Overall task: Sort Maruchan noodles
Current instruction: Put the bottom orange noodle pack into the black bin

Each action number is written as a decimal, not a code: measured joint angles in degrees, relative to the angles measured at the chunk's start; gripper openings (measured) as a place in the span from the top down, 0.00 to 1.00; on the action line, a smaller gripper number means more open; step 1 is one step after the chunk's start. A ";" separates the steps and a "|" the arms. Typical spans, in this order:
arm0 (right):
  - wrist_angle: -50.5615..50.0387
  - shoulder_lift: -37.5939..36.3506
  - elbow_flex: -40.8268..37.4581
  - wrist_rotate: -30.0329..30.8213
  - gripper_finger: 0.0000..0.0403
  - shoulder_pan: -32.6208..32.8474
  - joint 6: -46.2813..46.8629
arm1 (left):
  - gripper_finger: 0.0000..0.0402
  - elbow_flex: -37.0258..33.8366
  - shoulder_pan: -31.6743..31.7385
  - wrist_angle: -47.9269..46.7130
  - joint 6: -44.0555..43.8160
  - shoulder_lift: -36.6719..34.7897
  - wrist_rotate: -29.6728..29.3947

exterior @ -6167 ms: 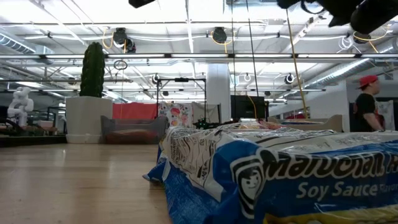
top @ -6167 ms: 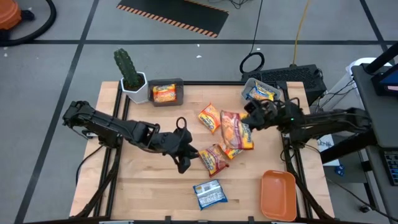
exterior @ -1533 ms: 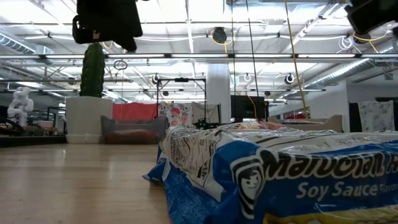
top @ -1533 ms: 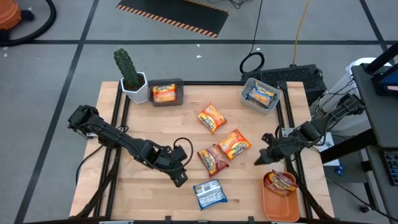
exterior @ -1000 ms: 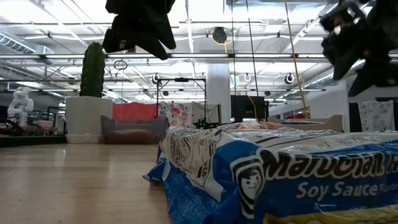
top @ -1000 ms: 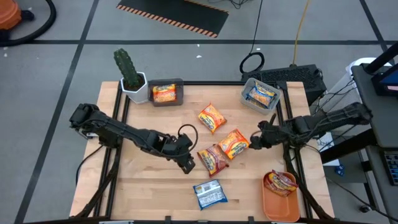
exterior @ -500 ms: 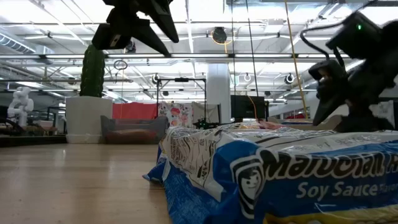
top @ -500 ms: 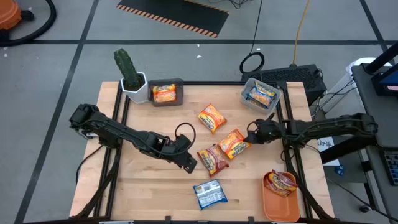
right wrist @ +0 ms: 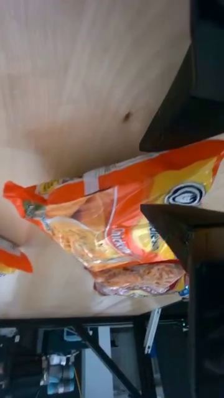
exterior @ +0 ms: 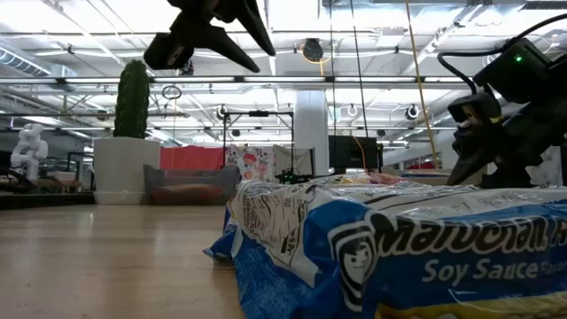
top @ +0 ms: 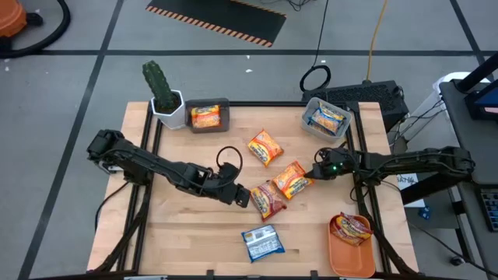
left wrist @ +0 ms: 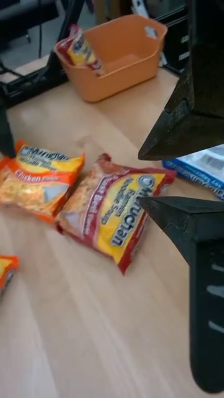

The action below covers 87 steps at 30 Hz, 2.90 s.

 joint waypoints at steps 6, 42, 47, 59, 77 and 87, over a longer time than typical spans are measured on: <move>-0.17 0.02 -0.04 0.03 0.82 0.00 0.11 | 0.73 0.00 2.30 0.06 0.23 0.00 -0.07; -6.98 0.08 20.27 5.13 1.00 0.13 -4.91 | 0.51 0.00 21.54 13.40 33.99 0.00 14.53; -8.29 0.07 23.70 6.54 1.00 0.13 -2.70 | 0.36 0.00 25.25 13.08 41.94 0.00 20.38; -12.06 8.25 36.56 7.50 1.00 0.13 -2.13 | 0.30 0.00 28.86 11.40 51.15 0.00 25.21; -11.55 11.61 49.61 -3.61 1.00 0.15 -11.34 | 0.30 0.04 32.70 21.84 61.05 -2.47 45.01; -11.74 11.58 55.04 -7.65 1.00 0.13 -12.71 | 0.30 0.04 37.46 27.10 56.36 -2.42 53.78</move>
